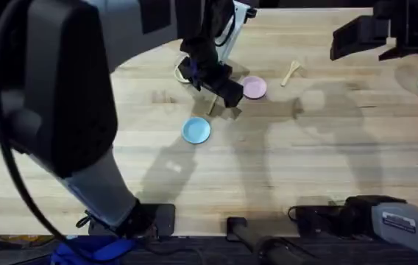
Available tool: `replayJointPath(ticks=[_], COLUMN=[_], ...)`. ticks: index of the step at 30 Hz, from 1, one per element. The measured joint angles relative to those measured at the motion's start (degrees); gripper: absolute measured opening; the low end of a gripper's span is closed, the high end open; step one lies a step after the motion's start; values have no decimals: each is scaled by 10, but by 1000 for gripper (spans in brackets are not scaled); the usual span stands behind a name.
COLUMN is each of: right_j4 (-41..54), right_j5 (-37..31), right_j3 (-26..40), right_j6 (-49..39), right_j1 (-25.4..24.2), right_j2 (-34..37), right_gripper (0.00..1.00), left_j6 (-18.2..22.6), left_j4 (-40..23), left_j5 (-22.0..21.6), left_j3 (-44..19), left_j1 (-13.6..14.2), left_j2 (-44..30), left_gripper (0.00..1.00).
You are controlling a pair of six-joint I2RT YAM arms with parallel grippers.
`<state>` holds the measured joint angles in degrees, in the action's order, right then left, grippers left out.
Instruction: Pick up a utensil and set it on the pink plate, then put the other utensil in the container.
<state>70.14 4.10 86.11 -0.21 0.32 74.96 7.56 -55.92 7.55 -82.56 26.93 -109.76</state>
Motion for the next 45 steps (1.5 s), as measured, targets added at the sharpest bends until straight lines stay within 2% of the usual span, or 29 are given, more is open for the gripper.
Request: replayJointPath(ticks=[4,10,16,28,37,45], right_j4=[0,0,0,0,0,0], right_j5=[0,0,0,0,0,0], right_j3=[0,0,0,0,0,0], right_j6=[0,0,0,0,0,0], right_j1=[0,0,0,0,0,0], right_j2=[0,0,0,0,0,0], right_gripper=[995,995,995,995,996,996], left_j6=[-8,-47,-74,-83,-85,-85], left_j4=[11,31,39,51,51,48], left_j5=[0,-1,-24,-62,-60,-60], left_j3=[0,-2,-4,-4,-9,-18], left_j1=[-1,-1,2,6,6,6], left_j2=[-16,-33,-37,-39,-47,-53], left_gripper=[995,968,941,908,778,602])
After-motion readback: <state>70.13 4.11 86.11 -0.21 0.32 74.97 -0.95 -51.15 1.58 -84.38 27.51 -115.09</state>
